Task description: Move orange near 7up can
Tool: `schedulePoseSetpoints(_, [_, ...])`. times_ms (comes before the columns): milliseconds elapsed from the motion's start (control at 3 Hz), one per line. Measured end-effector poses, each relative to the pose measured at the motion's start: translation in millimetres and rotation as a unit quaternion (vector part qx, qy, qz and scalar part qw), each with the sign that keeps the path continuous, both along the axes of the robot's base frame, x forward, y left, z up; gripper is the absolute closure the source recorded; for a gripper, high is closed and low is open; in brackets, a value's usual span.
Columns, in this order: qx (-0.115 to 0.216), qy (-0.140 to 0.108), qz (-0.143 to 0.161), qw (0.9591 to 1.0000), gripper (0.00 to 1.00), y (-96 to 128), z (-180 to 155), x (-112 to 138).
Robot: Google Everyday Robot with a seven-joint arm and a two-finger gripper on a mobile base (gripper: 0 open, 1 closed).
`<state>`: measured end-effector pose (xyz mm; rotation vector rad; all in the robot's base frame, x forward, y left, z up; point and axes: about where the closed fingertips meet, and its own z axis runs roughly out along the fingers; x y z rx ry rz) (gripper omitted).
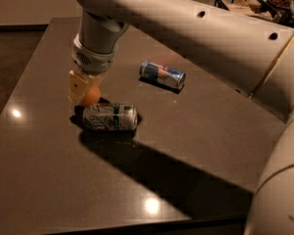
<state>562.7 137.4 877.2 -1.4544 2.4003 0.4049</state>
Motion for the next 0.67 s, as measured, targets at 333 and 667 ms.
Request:
schedulePoseSetpoints(333, [0.003, -0.004, 0.002, 1.0000, 0.00, 4.3, -4.4, -3.4])
schedulePoseSetpoints(667, [0.003, -0.005, 0.002, 1.0000, 0.00, 4.6, -4.7, -3.5])
